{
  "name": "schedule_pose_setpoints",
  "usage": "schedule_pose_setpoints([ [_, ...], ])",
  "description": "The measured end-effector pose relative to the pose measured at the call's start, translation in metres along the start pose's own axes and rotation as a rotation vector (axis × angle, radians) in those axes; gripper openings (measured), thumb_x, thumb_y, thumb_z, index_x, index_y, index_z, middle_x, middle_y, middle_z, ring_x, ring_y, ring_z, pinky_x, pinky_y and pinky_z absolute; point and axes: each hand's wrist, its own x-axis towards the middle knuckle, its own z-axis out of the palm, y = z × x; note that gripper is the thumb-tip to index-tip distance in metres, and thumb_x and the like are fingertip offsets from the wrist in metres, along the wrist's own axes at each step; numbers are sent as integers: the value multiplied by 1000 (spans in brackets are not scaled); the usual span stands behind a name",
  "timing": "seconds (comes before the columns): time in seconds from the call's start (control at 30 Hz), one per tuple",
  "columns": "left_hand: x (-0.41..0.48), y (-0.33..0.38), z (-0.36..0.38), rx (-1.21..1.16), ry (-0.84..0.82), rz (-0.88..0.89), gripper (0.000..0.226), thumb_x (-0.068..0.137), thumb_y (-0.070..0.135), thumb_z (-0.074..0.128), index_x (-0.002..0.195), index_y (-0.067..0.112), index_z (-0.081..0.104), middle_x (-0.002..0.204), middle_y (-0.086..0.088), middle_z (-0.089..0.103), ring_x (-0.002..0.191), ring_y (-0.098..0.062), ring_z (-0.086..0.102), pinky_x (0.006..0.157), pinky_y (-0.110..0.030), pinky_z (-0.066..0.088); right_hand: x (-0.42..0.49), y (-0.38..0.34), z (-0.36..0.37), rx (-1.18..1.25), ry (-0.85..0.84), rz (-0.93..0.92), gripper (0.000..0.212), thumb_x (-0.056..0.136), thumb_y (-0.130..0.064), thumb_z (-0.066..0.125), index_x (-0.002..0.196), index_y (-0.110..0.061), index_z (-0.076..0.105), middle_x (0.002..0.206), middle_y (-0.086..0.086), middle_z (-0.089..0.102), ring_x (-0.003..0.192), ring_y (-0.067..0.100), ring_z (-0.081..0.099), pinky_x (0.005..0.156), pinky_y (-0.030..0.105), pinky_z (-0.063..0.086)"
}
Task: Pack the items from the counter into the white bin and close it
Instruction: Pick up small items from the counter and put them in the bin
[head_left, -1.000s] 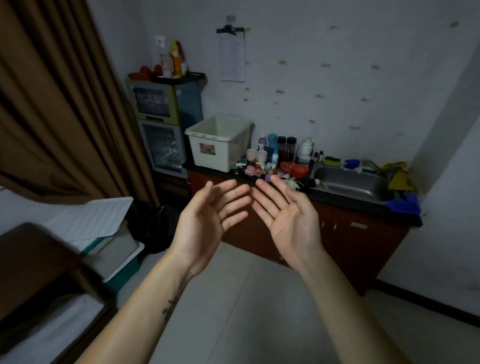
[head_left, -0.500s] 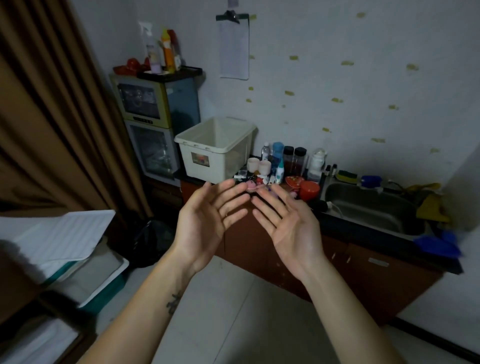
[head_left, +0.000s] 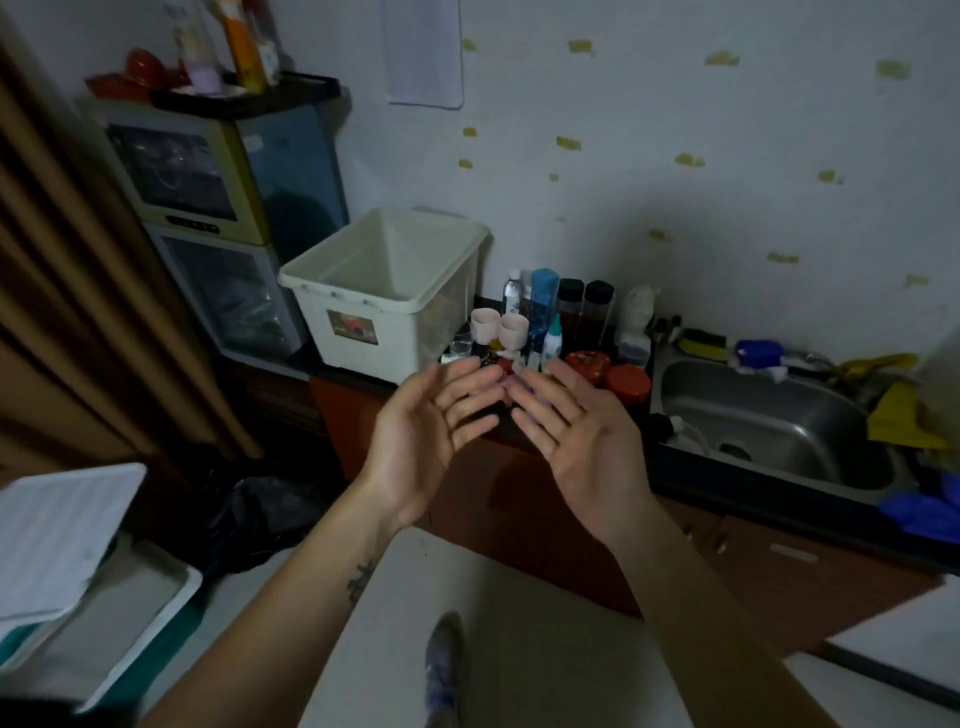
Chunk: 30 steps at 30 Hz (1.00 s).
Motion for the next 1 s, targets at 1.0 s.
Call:
schedule_pose_setpoints([
  [1.0,321,-23,-133,80,134,-344,28,100,26,43,105,12,67,111,-8,72,108,-24,66,86,-36,52,288,45,-87,-148,432,22,60,81,-32,59,134,-7,49,119,8,70,109,23,68,81,28,56],
])
